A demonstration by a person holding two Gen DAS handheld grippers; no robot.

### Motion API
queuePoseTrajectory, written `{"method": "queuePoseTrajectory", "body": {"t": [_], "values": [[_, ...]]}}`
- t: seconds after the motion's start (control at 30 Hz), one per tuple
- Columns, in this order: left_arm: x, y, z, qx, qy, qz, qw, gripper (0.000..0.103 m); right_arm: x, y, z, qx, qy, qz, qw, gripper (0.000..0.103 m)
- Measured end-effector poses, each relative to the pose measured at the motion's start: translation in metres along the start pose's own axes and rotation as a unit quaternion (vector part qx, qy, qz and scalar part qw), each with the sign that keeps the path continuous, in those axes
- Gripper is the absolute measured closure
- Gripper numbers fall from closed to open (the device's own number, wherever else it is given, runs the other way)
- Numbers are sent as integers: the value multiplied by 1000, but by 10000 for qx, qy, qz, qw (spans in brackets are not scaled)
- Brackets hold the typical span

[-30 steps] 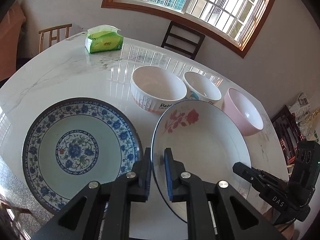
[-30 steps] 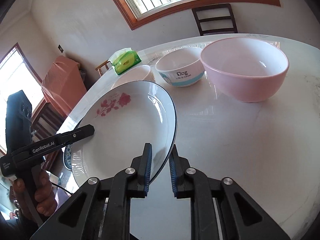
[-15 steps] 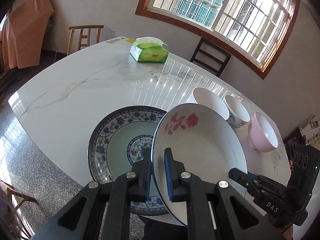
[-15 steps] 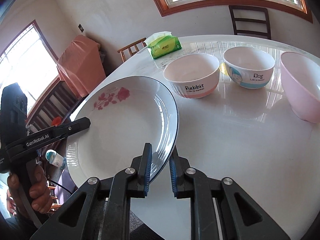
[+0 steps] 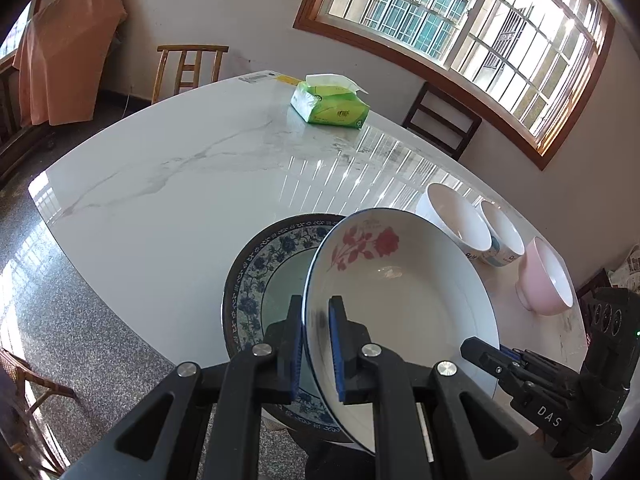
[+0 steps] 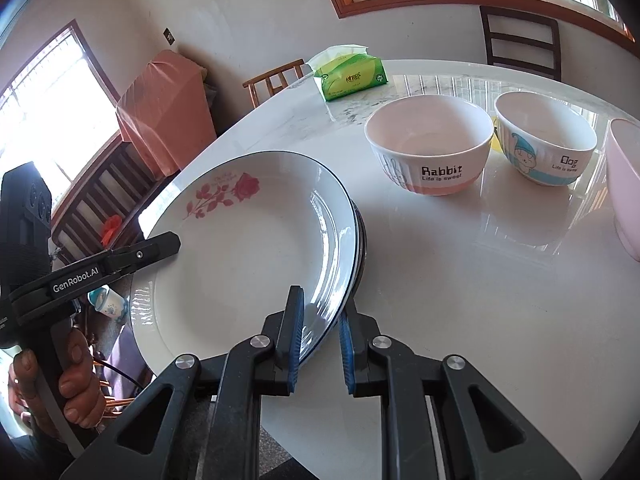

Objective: Organize plates and bowls
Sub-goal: 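Carry the white pink-flower plate and lower it onto the blue-white plates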

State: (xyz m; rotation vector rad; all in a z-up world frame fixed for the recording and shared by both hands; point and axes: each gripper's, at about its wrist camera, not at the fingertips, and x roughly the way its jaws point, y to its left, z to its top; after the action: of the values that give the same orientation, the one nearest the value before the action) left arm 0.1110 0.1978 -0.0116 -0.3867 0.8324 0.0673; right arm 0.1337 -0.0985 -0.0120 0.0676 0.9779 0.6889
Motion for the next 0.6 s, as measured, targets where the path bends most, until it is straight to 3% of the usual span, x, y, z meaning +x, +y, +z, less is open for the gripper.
{"method": "queuePoseTrajectory", "body": {"t": [0.6], "values": [[11, 13, 3, -29, -14, 131, 9999, 91, 10, 5, 2, -80, 95, -2, 9999, 87]]}}
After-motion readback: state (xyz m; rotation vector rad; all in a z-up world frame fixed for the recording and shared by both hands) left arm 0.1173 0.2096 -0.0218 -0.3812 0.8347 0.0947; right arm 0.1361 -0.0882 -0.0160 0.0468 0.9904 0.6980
